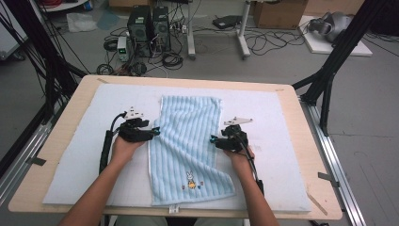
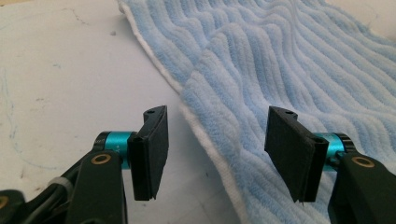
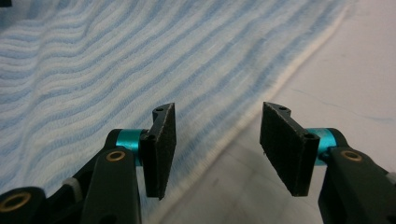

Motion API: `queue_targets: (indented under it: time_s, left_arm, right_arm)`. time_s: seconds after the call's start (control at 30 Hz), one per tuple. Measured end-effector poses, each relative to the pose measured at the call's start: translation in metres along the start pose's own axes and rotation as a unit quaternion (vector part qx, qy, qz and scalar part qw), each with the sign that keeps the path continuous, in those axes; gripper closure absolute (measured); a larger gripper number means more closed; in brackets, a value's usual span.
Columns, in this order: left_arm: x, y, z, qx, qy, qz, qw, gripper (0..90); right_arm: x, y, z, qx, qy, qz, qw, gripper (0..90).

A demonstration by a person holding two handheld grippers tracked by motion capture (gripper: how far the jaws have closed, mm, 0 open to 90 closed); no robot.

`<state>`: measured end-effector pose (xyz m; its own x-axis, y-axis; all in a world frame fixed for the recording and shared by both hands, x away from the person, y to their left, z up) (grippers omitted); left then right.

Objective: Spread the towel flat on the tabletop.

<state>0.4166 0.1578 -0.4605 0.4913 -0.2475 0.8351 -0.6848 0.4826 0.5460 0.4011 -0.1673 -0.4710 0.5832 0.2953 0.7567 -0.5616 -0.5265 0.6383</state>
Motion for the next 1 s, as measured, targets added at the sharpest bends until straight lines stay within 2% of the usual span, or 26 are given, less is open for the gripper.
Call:
queue_targets:
  time_s: [0.03,0.07,0.1,0.17,0.2,0.23,0.27,0.33,0.37,0.43,0.57,0.63,0.7,0.8,0.87,0.93,0.97,1.0]
  left_arm:
    - [-0.001,0.001,-0.001,-0.001,0.004,0.001,1.0,39.8]
    - [-0.002,0.002,-0.001,-0.002,0.003,-0.001,1.0,39.7]
    - [-0.003,0.002,-0.002,-0.001,0.004,-0.001,1.0,39.6]
    - [-0.005,0.003,-0.003,0.001,0.006,0.0,1.0,39.6]
    - [-0.005,0.004,-0.004,0.001,0.01,0.0,0.9999,39.6]
    - [-0.006,0.004,-0.005,0.002,0.011,0.0,0.9999,39.6]
    - [-0.006,0.005,-0.006,0.003,0.012,0.0,0.9999,39.6]
    - [-0.007,0.005,-0.006,0.001,0.016,0.001,0.9999,39.5]
    - [-0.007,0.005,-0.006,0.001,0.015,0.0,0.9999,39.5]
    - [-0.007,0.005,-0.006,0.0,0.015,-0.001,0.9999,39.3]
    - [-0.008,0.004,-0.002,-0.007,0.008,-0.009,0.9999,39.3]
    - [-0.008,0.004,0.002,-0.021,0.002,-0.014,0.9997,39.9]
    - [-0.008,0.003,0.006,-0.03,-0.001,-0.015,0.9994,39.9]
    - [-0.008,0.003,0.014,-0.045,-0.012,-0.017,0.9988,39.7]
    - [-0.008,0.0,0.02,-0.054,-0.02,-0.02,0.9981,39.5]
    - [-0.01,-0.004,0.026,-0.064,-0.028,-0.026,0.9972,39.1]
    - [-0.01,-0.006,0.029,-0.066,-0.029,-0.028,0.997,39.1]
    - [-0.011,-0.008,0.031,-0.068,-0.032,-0.029,0.9968,39.1]
  right_arm:
    - [0.001,-0.005,-0.002,0.002,0.007,-0.005,1.0,46.8]
    - [0.002,-0.011,-0.005,-0.007,0.022,-0.017,0.9996,49.5]
    - [0.004,-0.012,-0.007,-0.014,0.037,-0.017,0.9991,58.3]
    - [0.009,-0.016,-0.009,-0.006,0.048,-0.026,0.9985,77.3]
    - [0.01,-0.016,-0.009,-0.006,0.05,-0.029,0.9983,82.5]
    - [0.013,-0.018,-0.008,-0.013,0.068,-0.035,0.997,84.6]
    - [0.017,-0.019,-0.006,-0.029,0.076,-0.034,0.9961,84.8]
    - [0.023,-0.02,0.001,-0.045,0.072,-0.023,0.9961,85.1]
    - [0.03,-0.021,0.008,-0.062,0.072,-0.014,0.9953,85.1]
    - [0.035,-0.023,0.015,-0.076,0.07,-0.006,0.9946,85.1]
    - [0.04,-0.028,0.037,-0.105,0.032,-0.001,0.9939,85.0]
    - [0.039,-0.028,0.043,-0.122,0.029,0.0,0.9921,84.6]
    - [0.036,-0.027,0.048,-0.118,0.004,0.0,0.993,80.4]
    - [0.036,-0.02,0.046,-0.098,-0.011,0.016,0.995,69.9]
    - [0.036,-0.012,0.043,-0.081,-0.012,0.031,0.9961,66.2]
    - [0.034,-0.004,0.039,-0.073,-0.011,0.034,0.9967,61.8]
    - [0.031,0.001,0.037,-0.054,-0.016,0.037,0.9977,58.8]
    - [0.029,0.004,0.035,-0.05,-0.013,0.037,0.998,58.3]
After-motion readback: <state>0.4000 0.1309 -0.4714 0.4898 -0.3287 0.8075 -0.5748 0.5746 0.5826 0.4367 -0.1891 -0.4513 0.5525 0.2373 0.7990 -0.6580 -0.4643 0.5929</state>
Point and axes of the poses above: each handheld gripper's, and its own axes: y roughly backward along the jaws, x roughly out of its top, z roughly to its right, the point moved 4 cm from there along -y, roughly forward along the jaws, and after that the axes turned 3 degrees about x, right-handed, at the moved point
